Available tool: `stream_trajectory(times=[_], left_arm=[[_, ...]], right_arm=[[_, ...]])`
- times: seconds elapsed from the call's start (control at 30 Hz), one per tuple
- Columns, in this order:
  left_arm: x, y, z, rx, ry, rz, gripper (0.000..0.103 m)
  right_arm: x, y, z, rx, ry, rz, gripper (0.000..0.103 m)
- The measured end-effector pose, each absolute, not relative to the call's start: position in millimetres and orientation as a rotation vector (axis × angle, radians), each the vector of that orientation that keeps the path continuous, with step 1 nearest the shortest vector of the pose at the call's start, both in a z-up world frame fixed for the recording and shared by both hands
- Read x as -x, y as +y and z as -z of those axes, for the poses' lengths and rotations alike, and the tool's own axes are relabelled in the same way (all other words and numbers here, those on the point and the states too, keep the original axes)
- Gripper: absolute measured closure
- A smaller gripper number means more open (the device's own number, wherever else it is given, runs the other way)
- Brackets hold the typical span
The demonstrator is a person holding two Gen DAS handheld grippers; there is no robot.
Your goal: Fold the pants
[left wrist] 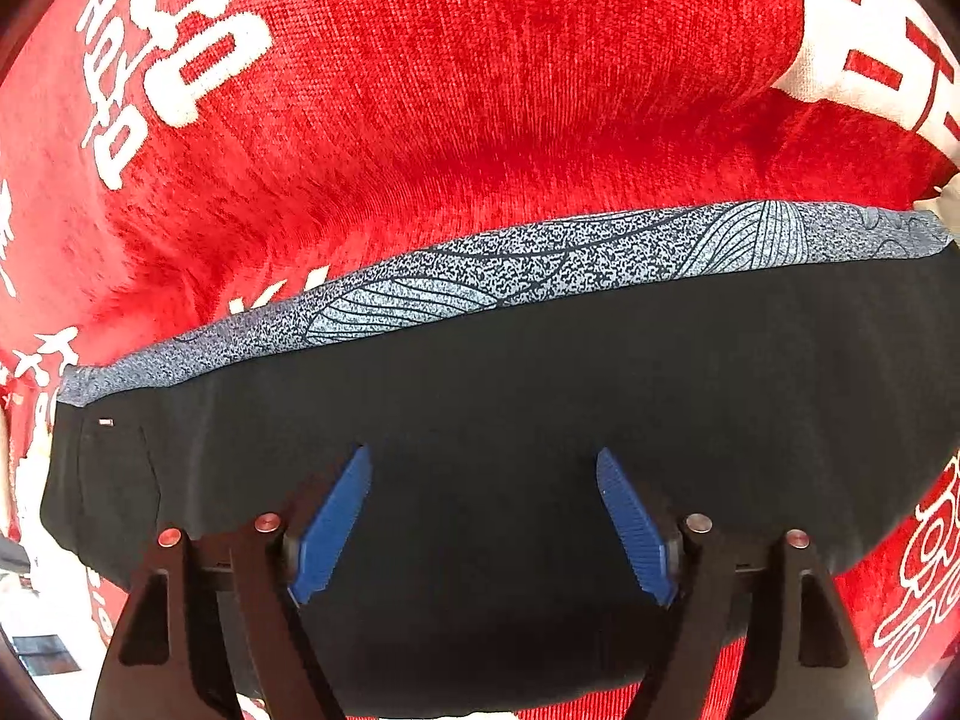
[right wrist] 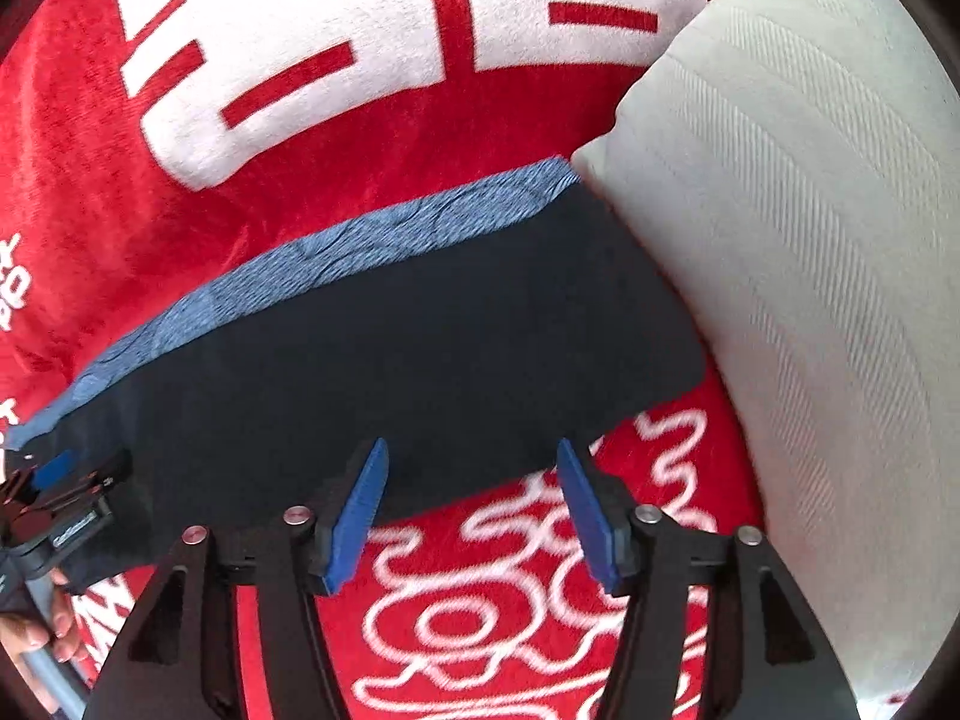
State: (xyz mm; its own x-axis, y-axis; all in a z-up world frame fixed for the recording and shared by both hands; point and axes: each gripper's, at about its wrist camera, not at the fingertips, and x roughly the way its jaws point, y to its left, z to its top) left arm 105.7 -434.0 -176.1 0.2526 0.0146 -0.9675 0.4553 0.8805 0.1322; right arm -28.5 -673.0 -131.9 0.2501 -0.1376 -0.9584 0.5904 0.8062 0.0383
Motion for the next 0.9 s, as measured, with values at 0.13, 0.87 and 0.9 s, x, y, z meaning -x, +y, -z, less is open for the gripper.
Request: stream_trajectory(times=[0.13,0.87,0.9], left_arm=[[-106.0,-424.6,174.4,-0.399,1.317,0.341,0.024],[-75.5,-481.2,159.4,-0.494,1.336,0.502,0.024],[-77.2,-482.5,159.8,-0.493,1.335,0.497,0.024]], right_arm=[[37.7,-655.5,127.9,-0.491,1.227,0.483,0.031],[132.2,-680.7,148.9,-1.102,0.923,0.488,0.030],[131.4,-684.4,149.8,-1.115,0.890,0.486,0.030]])
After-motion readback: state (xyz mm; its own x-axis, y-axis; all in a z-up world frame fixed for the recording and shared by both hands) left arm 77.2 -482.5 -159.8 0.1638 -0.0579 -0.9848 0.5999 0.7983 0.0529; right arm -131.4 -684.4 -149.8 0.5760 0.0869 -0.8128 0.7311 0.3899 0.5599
